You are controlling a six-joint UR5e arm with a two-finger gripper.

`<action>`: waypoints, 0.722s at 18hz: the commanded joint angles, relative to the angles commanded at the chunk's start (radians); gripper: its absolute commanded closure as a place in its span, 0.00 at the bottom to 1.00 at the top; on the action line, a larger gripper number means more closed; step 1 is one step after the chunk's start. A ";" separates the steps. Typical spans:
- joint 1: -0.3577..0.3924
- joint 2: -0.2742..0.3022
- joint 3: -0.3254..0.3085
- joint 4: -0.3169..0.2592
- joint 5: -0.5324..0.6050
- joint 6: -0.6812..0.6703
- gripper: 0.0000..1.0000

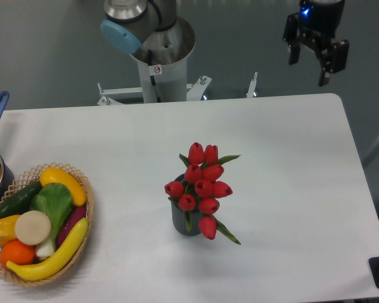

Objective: Pick up the flowers from the vase
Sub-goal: 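Open the gripper and lower it slightly above the table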

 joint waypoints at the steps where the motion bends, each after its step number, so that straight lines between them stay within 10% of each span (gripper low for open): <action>1: 0.002 0.000 -0.003 0.002 0.000 0.005 0.00; 13: 0.006 0.003 -0.044 0.017 -0.089 -0.153 0.00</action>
